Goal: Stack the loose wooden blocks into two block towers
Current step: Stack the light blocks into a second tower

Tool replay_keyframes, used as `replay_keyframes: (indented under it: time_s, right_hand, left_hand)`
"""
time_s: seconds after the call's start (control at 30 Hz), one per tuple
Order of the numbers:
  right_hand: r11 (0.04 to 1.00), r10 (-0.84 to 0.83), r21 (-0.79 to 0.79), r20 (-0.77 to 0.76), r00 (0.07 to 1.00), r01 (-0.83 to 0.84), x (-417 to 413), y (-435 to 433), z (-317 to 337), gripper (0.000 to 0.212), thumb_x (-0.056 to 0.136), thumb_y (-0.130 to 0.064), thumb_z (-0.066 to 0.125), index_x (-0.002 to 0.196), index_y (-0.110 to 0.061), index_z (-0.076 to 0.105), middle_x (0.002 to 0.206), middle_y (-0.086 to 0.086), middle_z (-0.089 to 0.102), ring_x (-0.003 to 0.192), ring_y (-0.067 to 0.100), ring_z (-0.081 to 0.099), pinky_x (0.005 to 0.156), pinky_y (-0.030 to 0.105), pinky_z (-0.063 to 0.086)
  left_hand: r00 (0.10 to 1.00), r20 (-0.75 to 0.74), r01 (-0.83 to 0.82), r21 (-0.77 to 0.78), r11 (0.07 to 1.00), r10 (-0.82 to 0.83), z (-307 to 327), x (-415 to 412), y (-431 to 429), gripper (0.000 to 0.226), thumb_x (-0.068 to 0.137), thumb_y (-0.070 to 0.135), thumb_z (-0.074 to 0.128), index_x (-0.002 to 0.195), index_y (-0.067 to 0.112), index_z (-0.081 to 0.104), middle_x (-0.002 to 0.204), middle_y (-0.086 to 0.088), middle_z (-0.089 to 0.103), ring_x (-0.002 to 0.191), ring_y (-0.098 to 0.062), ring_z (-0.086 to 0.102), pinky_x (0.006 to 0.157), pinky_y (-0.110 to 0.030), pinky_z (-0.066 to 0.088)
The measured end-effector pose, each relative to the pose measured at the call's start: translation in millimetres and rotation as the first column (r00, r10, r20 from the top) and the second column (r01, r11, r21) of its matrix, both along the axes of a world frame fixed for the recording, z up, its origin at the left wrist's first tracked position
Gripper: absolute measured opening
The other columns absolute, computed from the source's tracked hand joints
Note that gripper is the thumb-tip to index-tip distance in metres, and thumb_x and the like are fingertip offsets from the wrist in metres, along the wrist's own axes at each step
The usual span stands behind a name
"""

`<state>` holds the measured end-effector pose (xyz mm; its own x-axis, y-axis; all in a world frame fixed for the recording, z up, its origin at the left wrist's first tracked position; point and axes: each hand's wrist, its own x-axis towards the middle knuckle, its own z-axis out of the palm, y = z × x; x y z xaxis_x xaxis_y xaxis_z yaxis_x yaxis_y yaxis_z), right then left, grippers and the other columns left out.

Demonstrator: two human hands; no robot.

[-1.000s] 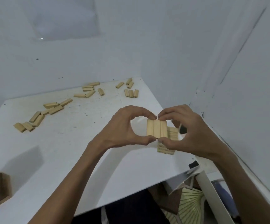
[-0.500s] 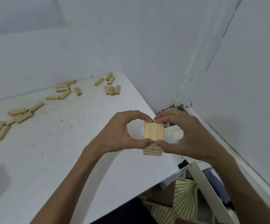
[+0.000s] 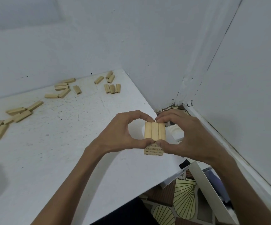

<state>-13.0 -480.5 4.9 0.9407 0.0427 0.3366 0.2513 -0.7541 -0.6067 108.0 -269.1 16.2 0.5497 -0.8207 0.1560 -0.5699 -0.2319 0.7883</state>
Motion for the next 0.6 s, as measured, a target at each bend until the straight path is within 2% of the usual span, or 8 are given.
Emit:
replay_keyframes:
  time_s: [0.07, 0.17, 0.6]
  right_hand:
    - [1.000, -0.001, 0.007, 0.002, 1.000, 0.001, -0.5, 0.0, -0.7, 0.054, 0.077, -0.045, 0.078, 0.120, -0.015, 0.065, 0.126, -0.009, 0.063, 0.121, 0.011, 0.057, 0.087, 0.029, 0.051]
    - [1.000, 0.003, 0.010, 0.004, 1.000, -0.003, -1.2, -0.1, -2.3, 0.055, 0.077, -0.047, 0.076, 0.120, -0.015, 0.064, 0.125, -0.009, 0.062, 0.120, 0.011, 0.056, 0.083, 0.029, 0.053]
    - [1.000, -0.022, 0.016, -0.014, 1.000, 0.023, -1.8, -1.0, -7.3, 0.056, 0.078, -0.053, 0.073, 0.123, -0.020, 0.062, 0.127, -0.015, 0.060, 0.121, 0.011, 0.055, 0.081, 0.032, 0.055]
  left_hand:
    - [1.000, -0.007, 0.002, -0.004, 1.000, -0.002, -0.7, -0.6, -0.3, 0.047, 0.073, 0.025, 0.091, 0.115, 0.025, 0.072, 0.116, 0.017, 0.072, 0.117, -0.002, 0.063, 0.091, 0.002, 0.031]
    - [1.000, -0.007, 0.001, -0.005, 1.000, -0.001, -1.7, -1.2, -1.2, 0.047, 0.072, 0.030, 0.087, 0.116, 0.026, 0.071, 0.117, 0.018, 0.072, 0.117, -0.005, 0.063, 0.091, 0.001, 0.031]
    - [1.000, -0.010, 0.025, -0.007, 1.000, -0.025, -1.2, -0.6, -3.1, 0.047, 0.073, 0.034, 0.083, 0.117, 0.024, 0.070, 0.117, 0.018, 0.071, 0.119, -0.004, 0.062, 0.092, 0.002, 0.030]
